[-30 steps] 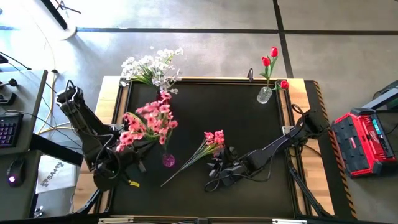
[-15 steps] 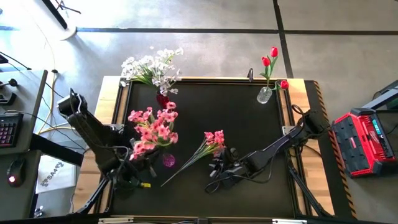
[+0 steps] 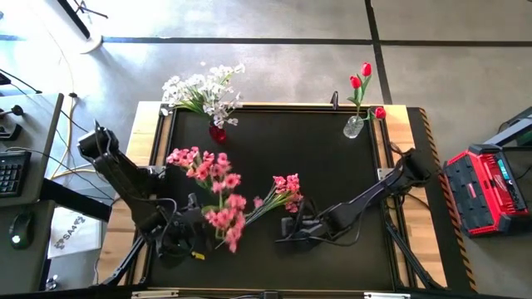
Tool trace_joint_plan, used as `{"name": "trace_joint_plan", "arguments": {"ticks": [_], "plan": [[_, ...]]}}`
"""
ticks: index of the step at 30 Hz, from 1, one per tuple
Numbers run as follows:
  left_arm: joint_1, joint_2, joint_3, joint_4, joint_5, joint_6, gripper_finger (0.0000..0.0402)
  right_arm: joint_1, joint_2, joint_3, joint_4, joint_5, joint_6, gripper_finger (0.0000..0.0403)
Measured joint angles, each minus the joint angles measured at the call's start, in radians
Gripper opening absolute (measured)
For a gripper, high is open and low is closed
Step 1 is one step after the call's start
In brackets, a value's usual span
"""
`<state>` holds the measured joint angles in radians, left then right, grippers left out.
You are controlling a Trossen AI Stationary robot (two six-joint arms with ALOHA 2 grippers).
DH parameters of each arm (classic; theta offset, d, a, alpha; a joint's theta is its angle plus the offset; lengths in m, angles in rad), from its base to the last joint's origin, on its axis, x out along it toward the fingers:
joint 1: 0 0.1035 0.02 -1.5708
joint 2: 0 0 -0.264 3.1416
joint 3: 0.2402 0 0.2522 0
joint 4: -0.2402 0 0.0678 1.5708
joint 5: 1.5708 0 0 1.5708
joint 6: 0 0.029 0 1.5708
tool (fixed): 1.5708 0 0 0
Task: Sort flowers into vase by color
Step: Put the bottom pink flowers into the purple vase, then put the pink flowers into the purple vase
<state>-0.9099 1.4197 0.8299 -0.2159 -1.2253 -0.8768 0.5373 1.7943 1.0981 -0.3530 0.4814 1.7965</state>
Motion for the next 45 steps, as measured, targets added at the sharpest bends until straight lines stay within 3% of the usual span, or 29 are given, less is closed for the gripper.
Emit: {"name": "trace_joint_plan", "arguments": {"ticks": [3,7,12,18,36,40,45], "plan": [[-0.016,-0.024,0.000,0.000,0.102,0.044,0.0173,-0.018,0.044,0.000,0.028,-0.079,0.147,0.0132],[-0.046,-0.065,0.001,0.000,0.143,0.103,0.0199,-0.065,0.123,0.000,0.176,-0.184,0.223,0.0132],[-0.083,-0.126,0.001,-0.005,0.152,0.185,0.0207,-0.109,0.162,0.000,0.381,-0.122,0.249,0.0132],[-0.077,-0.183,0.002,-0.102,0.143,0.206,0.0207,-0.162,0.163,0.000,0.273,-0.071,0.377,0.0132],[-0.045,-0.190,0.002,-0.141,0.324,0.206,0.0207,-0.286,0.163,0.000,0.248,-0.082,0.381,0.0129],[-0.066,-0.190,0.006,-0.151,0.361,0.183,0.0206,-0.313,0.162,0.002,0.187,-0.123,0.367,0.0103],[-0.089,-0.191,0.038,-0.218,0.369,0.135,0.0199,-0.329,0.164,0.002,0.146,-0.126,0.305,0.0032]]}}
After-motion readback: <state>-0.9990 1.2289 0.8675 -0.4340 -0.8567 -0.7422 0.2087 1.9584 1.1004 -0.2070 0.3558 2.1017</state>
